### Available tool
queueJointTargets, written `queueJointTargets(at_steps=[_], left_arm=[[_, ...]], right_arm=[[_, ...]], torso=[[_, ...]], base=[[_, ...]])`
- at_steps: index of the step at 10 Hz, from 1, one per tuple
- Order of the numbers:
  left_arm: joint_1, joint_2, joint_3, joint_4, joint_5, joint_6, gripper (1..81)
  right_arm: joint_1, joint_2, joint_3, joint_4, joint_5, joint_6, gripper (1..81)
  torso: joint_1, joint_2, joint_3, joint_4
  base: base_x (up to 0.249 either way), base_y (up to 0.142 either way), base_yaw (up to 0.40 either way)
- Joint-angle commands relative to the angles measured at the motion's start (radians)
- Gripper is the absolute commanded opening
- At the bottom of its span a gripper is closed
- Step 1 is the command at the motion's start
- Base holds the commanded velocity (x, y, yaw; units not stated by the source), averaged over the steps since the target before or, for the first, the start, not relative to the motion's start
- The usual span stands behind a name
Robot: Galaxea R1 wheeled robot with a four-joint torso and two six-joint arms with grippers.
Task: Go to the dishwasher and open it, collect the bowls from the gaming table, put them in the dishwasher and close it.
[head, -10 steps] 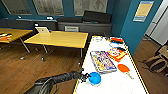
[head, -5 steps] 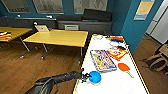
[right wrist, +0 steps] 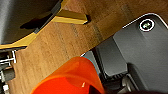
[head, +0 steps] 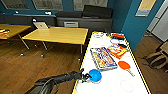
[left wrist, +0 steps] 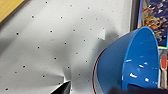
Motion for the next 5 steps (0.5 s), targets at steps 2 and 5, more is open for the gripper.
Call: queueJointTargets(at_steps=[2, 5], left_arm=[[-0.131, 0.014, 0.008, 0.044, 0.031, -0.001, 1.0], [-0.132, -0.004, 0.029, 0.059, 0.034, 0.001, 1.0]], right_arm=[[0.040, -0.032, 0.016, -0.028, -0.027, 0.000, 1.0], [0.040, -0.028, 0.006, -0.030, -0.028, 0.000, 1.0]], torso=[[0.000, 0.000, 0.000, 0.000], [0.000, 0.000, 0.000, 0.000]], base=[[0.000, 0.000, 0.000], [0.000, 0.000, 0.000]])
